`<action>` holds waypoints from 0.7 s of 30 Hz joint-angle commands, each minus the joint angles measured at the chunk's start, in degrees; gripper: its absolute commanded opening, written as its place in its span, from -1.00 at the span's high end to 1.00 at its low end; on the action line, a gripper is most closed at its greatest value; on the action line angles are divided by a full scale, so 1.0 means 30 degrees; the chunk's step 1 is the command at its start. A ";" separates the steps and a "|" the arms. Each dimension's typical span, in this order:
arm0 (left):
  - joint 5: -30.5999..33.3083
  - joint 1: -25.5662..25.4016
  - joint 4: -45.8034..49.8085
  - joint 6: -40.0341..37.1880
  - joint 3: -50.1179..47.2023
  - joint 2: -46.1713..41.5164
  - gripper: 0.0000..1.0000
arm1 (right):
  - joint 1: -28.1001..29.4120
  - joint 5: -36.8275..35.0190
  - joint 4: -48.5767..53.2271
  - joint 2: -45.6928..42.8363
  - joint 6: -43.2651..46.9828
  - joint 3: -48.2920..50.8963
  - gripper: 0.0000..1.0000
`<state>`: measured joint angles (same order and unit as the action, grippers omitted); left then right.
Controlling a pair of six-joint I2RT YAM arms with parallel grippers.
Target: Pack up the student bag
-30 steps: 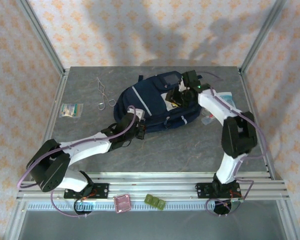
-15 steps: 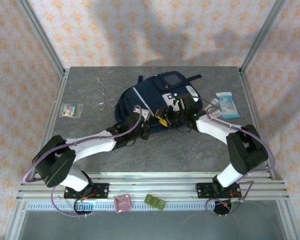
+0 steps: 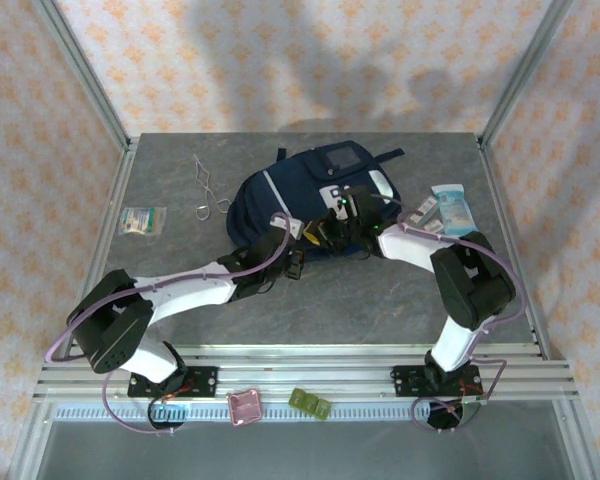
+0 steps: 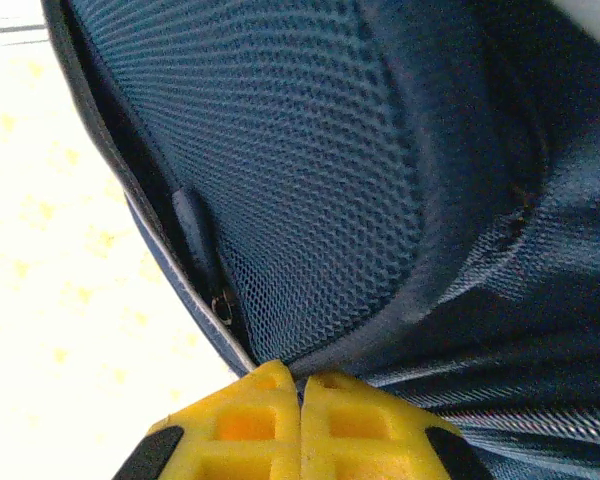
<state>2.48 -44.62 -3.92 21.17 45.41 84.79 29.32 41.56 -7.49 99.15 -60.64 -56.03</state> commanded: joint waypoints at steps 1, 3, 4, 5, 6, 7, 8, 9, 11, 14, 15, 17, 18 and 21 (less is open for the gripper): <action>0.3630 0.0279 0.1139 0.0235 0.0466 0.0245 1.00 | -0.0032 -0.1459 -0.0258 -0.0679 0.0456 -0.0017 1.00; 0.4380 0.0842 0.1278 0.0383 0.0213 0.0113 1.00 | -0.0091 -0.1902 -0.0004 -0.1127 0.0734 0.0271 1.00; 0.4390 0.1235 0.1186 0.0359 0.0036 -0.0016 1.00 | -0.0134 -0.2050 0.0102 -0.1366 0.0857 0.0434 1.00; 0.4344 0.1661 0.1134 0.0323 -0.0125 -0.0173 1.00 | -0.0164 -0.2224 0.0215 -0.1612 0.1024 0.0591 1.00; 0.4428 0.2009 0.1132 0.0327 -0.0205 -0.0281 1.00 | -0.0193 -0.2399 0.0376 -0.1789 0.1235 0.0654 1.00; 0.4568 0.2337 0.1133 0.0166 -0.0252 -0.0440 1.00 | -0.0237 -0.2582 0.0654 -0.1987 0.1435 0.0710 1.00; 0.4612 0.2676 0.1196 0.0064 -0.0251 -0.0567 1.00 | -0.0263 -0.2658 0.0786 -0.2116 0.1597 0.0796 1.00; 0.4414 0.2914 0.1275 0.0014 -0.0202 -0.0697 1.00 | -0.0332 -0.2648 0.0850 -0.2212 0.1668 0.0849 1.00; 0.3341 0.3067 0.0986 -0.0189 -0.0216 -0.1105 1.00 | -0.0450 -0.2516 0.0855 -0.2248 0.1757 0.0864 1.00; 0.0243 0.2959 0.0846 -0.0018 -0.0135 -0.1492 0.35 | -0.0457 -0.2233 0.0716 -0.2083 0.1823 0.0613 1.00; -0.0600 0.2853 0.0768 0.0086 -0.0159 -0.1553 0.20 | -0.0457 -0.2161 0.0681 -0.2028 0.1816 0.0579 1.00; -0.1446 0.2180 0.0638 0.0337 -0.0139 -0.1634 0.01 | -0.0457 -0.2026 0.0492 -0.1939 0.1760 0.0513 1.00; -0.1473 0.1793 0.0661 0.0432 -0.0098 -0.1565 -0.05 | -0.0457 -0.2018 0.0418 -0.1884 0.1731 0.0498 1.00; -0.1366 0.0847 0.0935 0.0984 0.0260 -0.0755 -0.11 | -0.0428 -0.1930 0.0275 -0.1814 0.1655 0.0411 1.00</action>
<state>1.23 -40.10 -1.93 22.50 45.17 81.14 28.25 37.23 -5.28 94.11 -56.71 -53.93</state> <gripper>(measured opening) 0.554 0.041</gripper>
